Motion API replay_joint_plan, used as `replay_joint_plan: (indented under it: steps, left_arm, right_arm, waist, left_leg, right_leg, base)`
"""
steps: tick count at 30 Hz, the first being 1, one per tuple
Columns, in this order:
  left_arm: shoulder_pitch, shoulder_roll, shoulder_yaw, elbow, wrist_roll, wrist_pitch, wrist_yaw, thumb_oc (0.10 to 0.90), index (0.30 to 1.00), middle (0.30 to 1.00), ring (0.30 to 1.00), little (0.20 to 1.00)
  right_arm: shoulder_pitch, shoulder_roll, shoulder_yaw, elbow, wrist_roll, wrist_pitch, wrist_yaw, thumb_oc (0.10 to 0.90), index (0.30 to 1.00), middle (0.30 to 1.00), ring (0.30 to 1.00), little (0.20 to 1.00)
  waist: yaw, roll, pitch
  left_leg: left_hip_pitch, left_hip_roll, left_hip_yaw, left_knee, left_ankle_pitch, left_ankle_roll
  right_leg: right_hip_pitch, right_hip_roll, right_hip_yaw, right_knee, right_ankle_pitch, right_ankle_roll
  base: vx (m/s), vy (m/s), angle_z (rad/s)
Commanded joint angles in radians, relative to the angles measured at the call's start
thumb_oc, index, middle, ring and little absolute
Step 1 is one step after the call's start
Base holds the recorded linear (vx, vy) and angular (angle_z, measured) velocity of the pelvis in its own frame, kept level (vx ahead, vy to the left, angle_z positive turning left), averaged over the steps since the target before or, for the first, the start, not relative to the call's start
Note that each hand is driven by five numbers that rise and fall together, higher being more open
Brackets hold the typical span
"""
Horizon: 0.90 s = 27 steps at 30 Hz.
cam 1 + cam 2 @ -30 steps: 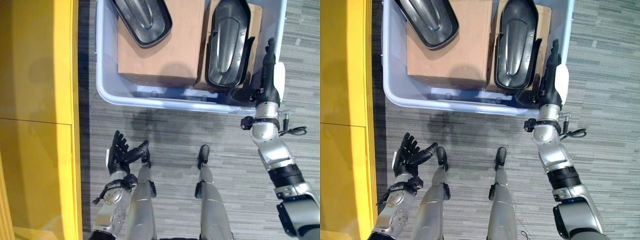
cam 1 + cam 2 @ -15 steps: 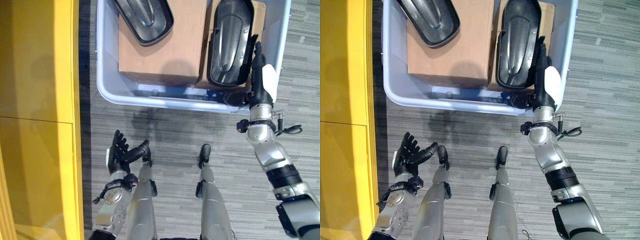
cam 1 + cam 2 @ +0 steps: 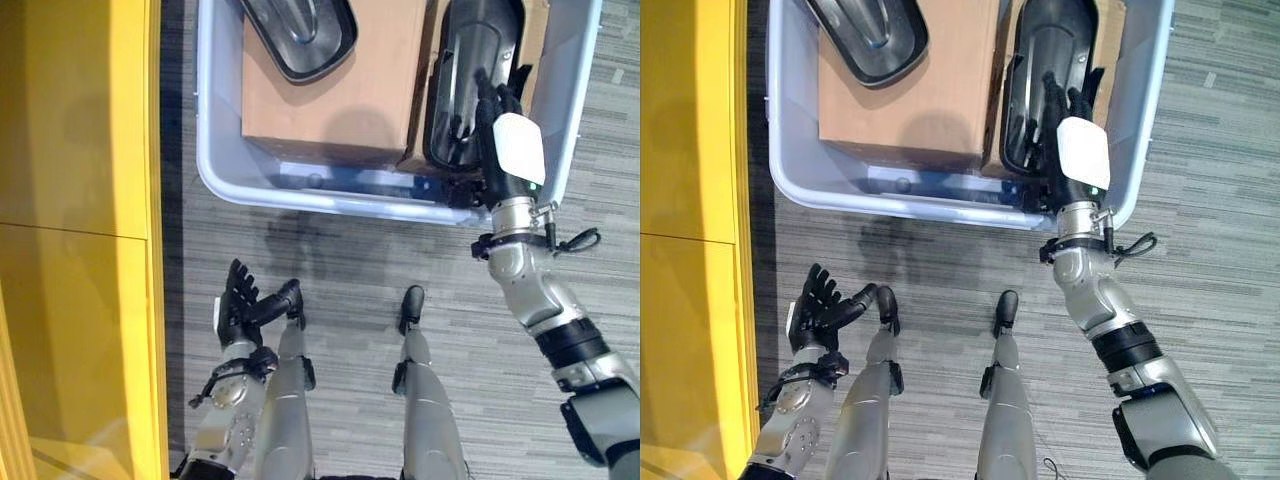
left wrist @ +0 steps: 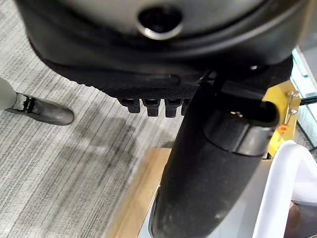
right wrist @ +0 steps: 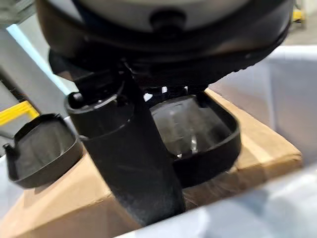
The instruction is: Move parts from the plastic box to the shelf.
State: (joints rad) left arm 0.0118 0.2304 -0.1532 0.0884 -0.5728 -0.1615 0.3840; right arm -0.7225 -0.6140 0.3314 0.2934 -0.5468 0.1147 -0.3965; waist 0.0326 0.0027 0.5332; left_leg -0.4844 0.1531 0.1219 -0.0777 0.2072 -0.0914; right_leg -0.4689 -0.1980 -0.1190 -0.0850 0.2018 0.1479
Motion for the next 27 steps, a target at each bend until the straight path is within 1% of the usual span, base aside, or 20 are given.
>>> replay_joint_plan:
  steps: [1, 11, 12, 17, 21, 27]
  left_arm:
    - [0.006, 0.044, 0.017, -0.077, 0.059, -0.079, 0.0, 0.9, 1.0, 1.0, 1.0, 1.0]
    - [-0.016, 0.044, 0.009, -0.069, 0.058, -0.086, -0.011, 0.9, 1.0, 1.0, 1.0, 1.0]
    - [-0.027, 0.04, 0.005, -0.063, 0.056, -0.088, -0.01, 0.9, 1.0, 1.0, 1.0, 1.0]
    - [-0.035, 0.038, 0.003, -0.056, 0.051, -0.088, -0.01, 0.9, 1.0, 1.0, 1.0, 1.0]
    - [-0.035, 0.037, 0.0, -0.053, 0.05, -0.089, -0.011, 0.9, 1.0, 1.0, 1.0, 1.0]
    - [-0.038, 0.034, -0.009, -0.046, 0.042, -0.093, -0.009, 0.9, 1.0, 1.0, 1.0, 1.0]
  right_arm:
    - [-0.131, -0.069, 0.024, 0.014, -0.086, -0.029, -0.03, 0.9, 1.0, 1.0, 1.0, 1.0]
    - [-0.16, -0.074, 0.099, 0.085, -0.16, -0.02, 0.002, 0.9, 1.0, 1.0, 1.0, 1.0]
    - [-0.159, -0.059, 0.101, 0.112, -0.138, -0.018, 0.001, 0.9, 1.0, 1.0, 1.0, 1.0]
    - [-0.153, -0.038, 0.093, 0.166, -0.104, -0.009, -0.005, 0.9, 1.0, 1.0, 1.0, 1.0]
    - [-0.152, -0.035, 0.095, 0.208, -0.086, -0.003, -0.011, 0.9, 1.0, 1.0, 1.0, 1.0]
    - [-0.177, -0.021, 0.108, 0.324, -0.028, 0.007, -0.014, 0.9, 1.0, 1.0, 1.0, 1.0]
  waist:
    - [-0.004, -0.001, -0.013]
    - [0.002, 0.006, -0.013]
    - [0.002, 0.008, -0.013]
    - [0.003, 0.012, -0.013]
    - [0.004, 0.016, -0.013]
    - [0.009, 0.024, -0.013]
  left_leg:
    - [0.083, 0.014, -0.052, -0.01, -0.088, -0.007]
    - [0.065, 0.01, -0.056, -0.01, -0.088, -0.007]
    - [0.061, 0.009, -0.058, -0.01, -0.087, -0.006]
    - [0.055, 0.008, -0.061, -0.01, -0.087, -0.005]
    - [0.049, 0.008, -0.061, -0.01, -0.086, -0.005]
    - [0.038, 0.006, -0.06, -0.01, -0.086, -0.006]
  right_leg:
    - [-0.014, -0.003, -0.03, 0.082, -0.045, -0.008]
    - [-0.026, -0.005, -0.034, 0.086, -0.046, -0.007]
    - [-0.029, -0.007, -0.035, 0.087, -0.047, -0.007]
    - [-0.036, -0.008, -0.035, 0.086, -0.047, -0.007]
    - [-0.041, -0.009, -0.036, 0.087, -0.046, -0.007]
    - [-0.054, -0.01, -0.036, 0.088, -0.044, -0.008]
  base:
    - [0.0, 0.0, 0.0]
    - [0.0, 0.0, 0.0]
    - [0.0, 0.0, 0.0]
    - [0.0, 0.0, 0.0]
    - [0.0, 0.0, 0.0]
    - [0.0, 0.0, 0.02]
